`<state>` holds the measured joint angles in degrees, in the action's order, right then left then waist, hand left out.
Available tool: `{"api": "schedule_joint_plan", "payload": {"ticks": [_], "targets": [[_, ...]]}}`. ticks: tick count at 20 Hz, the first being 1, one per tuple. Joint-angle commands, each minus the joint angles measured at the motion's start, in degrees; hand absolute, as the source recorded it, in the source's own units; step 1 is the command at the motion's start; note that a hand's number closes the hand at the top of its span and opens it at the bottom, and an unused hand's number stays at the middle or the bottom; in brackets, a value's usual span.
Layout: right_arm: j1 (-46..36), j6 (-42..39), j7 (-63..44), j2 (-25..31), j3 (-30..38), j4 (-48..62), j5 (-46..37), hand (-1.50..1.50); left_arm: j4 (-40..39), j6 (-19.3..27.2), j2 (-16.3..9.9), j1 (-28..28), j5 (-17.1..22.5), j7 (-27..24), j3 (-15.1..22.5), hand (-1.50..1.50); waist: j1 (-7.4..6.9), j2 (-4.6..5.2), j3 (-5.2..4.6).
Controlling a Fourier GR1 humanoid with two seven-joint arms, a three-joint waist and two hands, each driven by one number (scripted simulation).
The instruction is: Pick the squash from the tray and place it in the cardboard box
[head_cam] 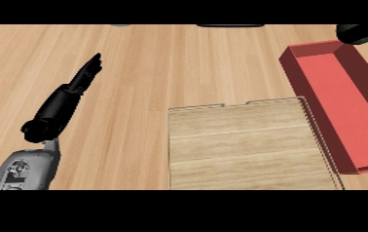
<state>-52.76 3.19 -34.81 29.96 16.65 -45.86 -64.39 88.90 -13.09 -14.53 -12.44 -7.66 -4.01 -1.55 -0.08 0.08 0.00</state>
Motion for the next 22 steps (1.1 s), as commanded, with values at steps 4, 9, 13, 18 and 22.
{"api": "schedule_joint_plan", "payload": {"ticks": [4, 9, 13, 18, 22], "targets": [[6.20, -12.87, 6.81, 6.37, 4.77, 2.02, 7.86, 1.50, 0.50, -0.11, 0.50, -1.26, 0.37, 2.09, -0.42, 0.00, 0.59, -0.23, 0.01], [8.64, -16.50, 10.04, 8.68, 5.14, 9.49, 8.44, 1.50, 1.10, 0.11, 1.14, -1.58, -0.04, 2.35, -0.12, 0.00, -0.22, 0.10, 0.03], [9.39, -22.91, 15.35, 7.85, 5.48, 8.84, 12.60, -1.50, -2.27, 0.10, 1.60, -1.02, -0.71, -0.31, -0.17, 0.00, 0.14, -0.01, 0.00], [11.75, -14.37, 25.22, 6.22, 8.46, 5.62, 16.65, -1.50, -0.82, 0.31, 2.17, -3.52, -1.20, 2.00, 0.47, 0.00, 0.22, 0.05, 0.08], [7.85, -4.27, 28.30, 3.06, 19.87, 0.33, 26.97, -1.50, 0.43, -0.69, -0.08, 0.48, -0.18, 0.69, -1.57, 0.00, 0.51, -0.62, 0.29]]}}
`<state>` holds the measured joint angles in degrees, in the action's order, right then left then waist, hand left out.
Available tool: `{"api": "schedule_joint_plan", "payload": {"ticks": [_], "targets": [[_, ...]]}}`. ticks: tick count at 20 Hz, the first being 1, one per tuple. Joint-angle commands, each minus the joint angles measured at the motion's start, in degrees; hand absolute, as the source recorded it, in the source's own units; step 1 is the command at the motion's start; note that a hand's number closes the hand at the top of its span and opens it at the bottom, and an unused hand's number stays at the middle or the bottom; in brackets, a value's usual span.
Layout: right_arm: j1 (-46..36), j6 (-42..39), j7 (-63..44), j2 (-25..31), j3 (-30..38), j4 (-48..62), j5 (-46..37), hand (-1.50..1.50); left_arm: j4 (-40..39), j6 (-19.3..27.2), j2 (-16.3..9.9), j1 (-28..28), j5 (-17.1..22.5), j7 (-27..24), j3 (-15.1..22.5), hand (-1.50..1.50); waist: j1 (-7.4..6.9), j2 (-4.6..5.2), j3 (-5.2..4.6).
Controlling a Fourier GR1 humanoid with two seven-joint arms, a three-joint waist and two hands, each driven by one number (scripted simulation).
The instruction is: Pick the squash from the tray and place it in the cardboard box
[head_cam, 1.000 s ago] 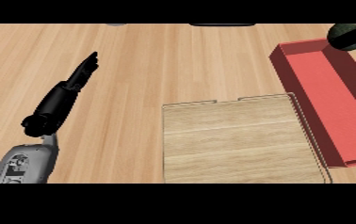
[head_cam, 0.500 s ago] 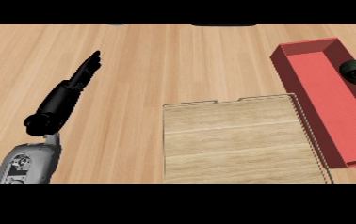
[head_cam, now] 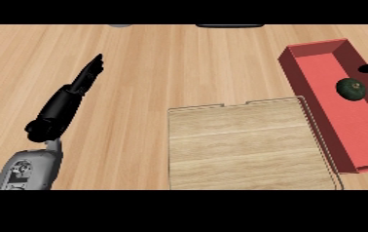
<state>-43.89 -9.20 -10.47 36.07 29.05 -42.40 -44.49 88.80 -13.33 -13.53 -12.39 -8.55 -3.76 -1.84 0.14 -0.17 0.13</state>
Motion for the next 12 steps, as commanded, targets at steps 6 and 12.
{"api": "schedule_joint_plan", "payload": {"ticks": [6, 12], "targets": [[-1.05, 12.01, 5.32, -2.28, 23.14, -3.38, 21.16, -1.50, 0.09, -0.30, -0.50, 2.83, 0.42, -1.54, -0.94, 0.00, 0.79, -0.13, -0.01], [5.11, 15.34, 14.34, 0.91, 27.12, 1.25, 25.48, -1.50, 4.15, -0.34, 0.98, 3.08, -0.55, 0.82, 1.29, 0.00, -0.53, 0.30, -0.04]]}}
